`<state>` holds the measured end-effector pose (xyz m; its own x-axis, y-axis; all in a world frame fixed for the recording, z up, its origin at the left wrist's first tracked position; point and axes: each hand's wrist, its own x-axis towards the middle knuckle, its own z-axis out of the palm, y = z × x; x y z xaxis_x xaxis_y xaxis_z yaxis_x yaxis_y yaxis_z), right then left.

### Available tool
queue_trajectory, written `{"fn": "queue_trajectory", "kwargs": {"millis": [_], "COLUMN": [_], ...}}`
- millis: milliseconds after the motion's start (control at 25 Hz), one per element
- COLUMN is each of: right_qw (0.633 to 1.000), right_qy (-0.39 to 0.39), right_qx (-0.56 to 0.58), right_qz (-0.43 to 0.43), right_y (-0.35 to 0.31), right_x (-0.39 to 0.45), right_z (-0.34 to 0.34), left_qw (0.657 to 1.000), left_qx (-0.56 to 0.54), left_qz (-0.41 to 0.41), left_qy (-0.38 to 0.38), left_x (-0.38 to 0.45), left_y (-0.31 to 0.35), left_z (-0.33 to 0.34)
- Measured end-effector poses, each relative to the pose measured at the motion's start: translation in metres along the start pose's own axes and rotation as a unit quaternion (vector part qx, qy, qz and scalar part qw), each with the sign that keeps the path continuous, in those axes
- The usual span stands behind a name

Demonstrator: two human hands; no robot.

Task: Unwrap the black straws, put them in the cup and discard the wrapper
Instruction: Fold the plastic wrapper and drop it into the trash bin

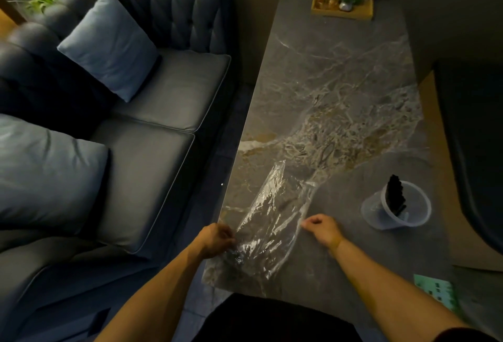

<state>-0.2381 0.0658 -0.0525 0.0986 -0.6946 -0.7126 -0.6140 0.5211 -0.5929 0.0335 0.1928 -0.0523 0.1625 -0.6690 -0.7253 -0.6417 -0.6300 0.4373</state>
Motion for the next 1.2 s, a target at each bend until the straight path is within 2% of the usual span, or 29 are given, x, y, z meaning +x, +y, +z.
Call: {"fn": "queue_trajectory", "kwargs": {"millis": [160, 320, 560, 720, 800, 1000, 1200], "right_qw": [0.990, 0.985, 0.992, 0.992, 0.988, 0.986, 0.979], "right_qy": [-0.056, -0.093, -0.054, -0.058, -0.056, -0.060, 0.017], "right_qx": [0.104, 0.107, 0.109, 0.108, 0.119, 0.116, 0.185], "right_qz": [0.080, 0.102, 0.039, -0.042, -0.076, -0.108, -0.082], "right_y": [-0.006, 0.004, 0.022, 0.019, 0.019, 0.021, 0.037], "right_x": [-0.011, -0.022, -0.026, -0.034, -0.040, -0.053, -0.074], "right_z": [0.002, 0.012, 0.009, -0.009, -0.017, -0.029, -0.023], "left_qw": [0.998, 0.997, 0.991, 0.962, 0.949, 0.936, 0.949], "left_qx": [-0.066, -0.074, -0.125, -0.263, -0.308, -0.346, -0.297], "left_qz": [-0.007, -0.004, -0.009, -0.001, -0.005, 0.026, 0.088], "left_qy": [0.001, -0.021, -0.038, -0.072, -0.061, -0.052, -0.050], "left_x": [0.000, -0.003, -0.018, -0.027, -0.028, -0.017, -0.004], "left_y": [0.004, 0.011, 0.017, 0.025, 0.030, 0.054, 0.065], "left_z": [0.004, 0.014, 0.025, 0.027, 0.027, 0.022, 0.011]}}
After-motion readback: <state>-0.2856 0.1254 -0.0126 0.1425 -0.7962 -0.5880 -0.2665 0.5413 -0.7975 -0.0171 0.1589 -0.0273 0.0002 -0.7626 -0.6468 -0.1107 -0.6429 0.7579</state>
